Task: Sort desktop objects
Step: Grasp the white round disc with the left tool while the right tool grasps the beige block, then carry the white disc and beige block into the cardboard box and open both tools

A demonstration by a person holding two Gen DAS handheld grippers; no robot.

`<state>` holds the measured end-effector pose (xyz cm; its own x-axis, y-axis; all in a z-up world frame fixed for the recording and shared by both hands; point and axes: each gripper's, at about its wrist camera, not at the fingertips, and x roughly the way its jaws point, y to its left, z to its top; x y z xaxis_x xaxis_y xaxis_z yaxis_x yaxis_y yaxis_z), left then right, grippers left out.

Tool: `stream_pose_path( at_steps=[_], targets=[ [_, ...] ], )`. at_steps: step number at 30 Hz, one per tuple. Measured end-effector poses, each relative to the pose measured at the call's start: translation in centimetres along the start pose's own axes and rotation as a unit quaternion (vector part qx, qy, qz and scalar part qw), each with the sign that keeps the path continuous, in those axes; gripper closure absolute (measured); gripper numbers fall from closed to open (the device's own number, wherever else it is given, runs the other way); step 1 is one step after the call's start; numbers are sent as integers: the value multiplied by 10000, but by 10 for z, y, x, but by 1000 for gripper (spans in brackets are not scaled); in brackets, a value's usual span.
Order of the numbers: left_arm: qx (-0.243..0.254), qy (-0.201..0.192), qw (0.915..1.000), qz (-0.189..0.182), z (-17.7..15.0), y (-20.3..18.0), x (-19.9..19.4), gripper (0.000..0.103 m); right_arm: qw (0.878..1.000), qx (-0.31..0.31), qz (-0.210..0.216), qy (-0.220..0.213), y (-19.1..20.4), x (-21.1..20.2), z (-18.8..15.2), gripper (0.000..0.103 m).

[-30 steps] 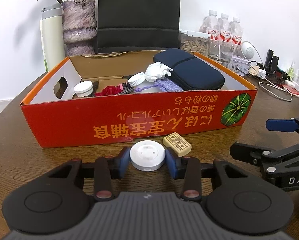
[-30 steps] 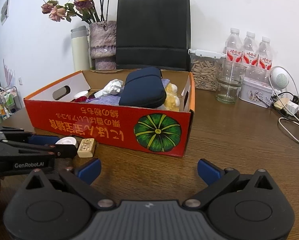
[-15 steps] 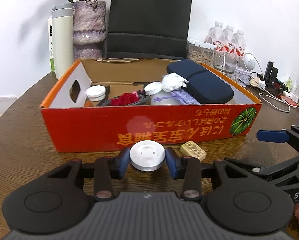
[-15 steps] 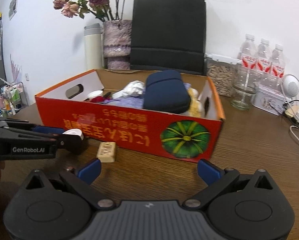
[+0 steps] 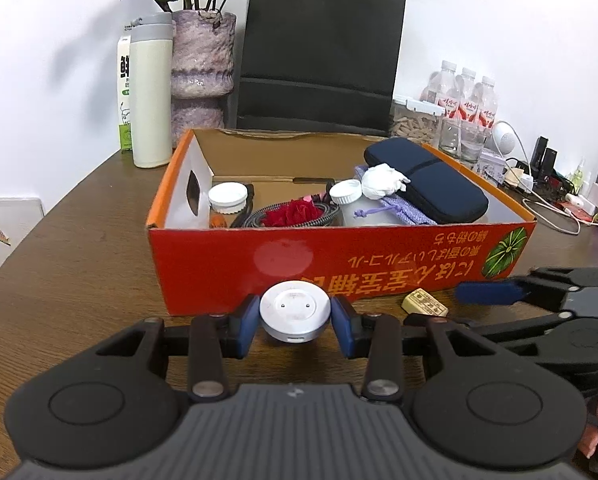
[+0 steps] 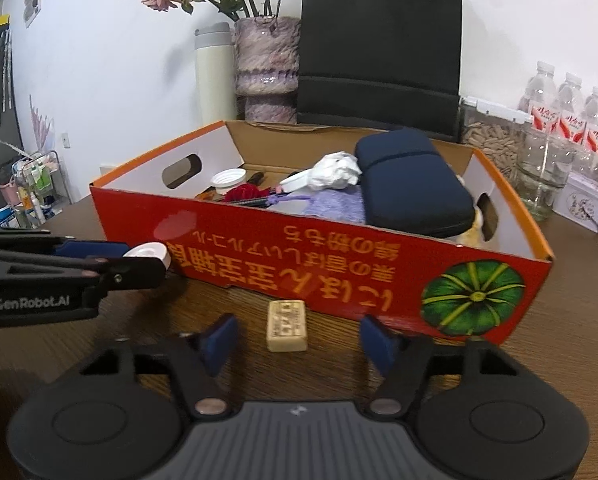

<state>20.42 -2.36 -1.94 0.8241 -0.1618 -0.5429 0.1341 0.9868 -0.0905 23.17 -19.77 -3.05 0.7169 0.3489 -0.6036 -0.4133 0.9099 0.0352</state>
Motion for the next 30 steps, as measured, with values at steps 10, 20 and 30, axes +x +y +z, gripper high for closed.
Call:
stream_pose_path(
  at_steps=[10,20,30],
  targets=[
    [54,-199,9998,-49,1,-2,-11,63,9999,-86,-58,-107,17,-5,1,83],
    [33,-504,9987,-93,5,-5,-28,63,9986,-35,-22,-528,27,-31,7,83],
    [-76,-791,9968,-104,27,-7,-42,63,9931,89,25,-1172,24,-57,35,83]
  ],
)
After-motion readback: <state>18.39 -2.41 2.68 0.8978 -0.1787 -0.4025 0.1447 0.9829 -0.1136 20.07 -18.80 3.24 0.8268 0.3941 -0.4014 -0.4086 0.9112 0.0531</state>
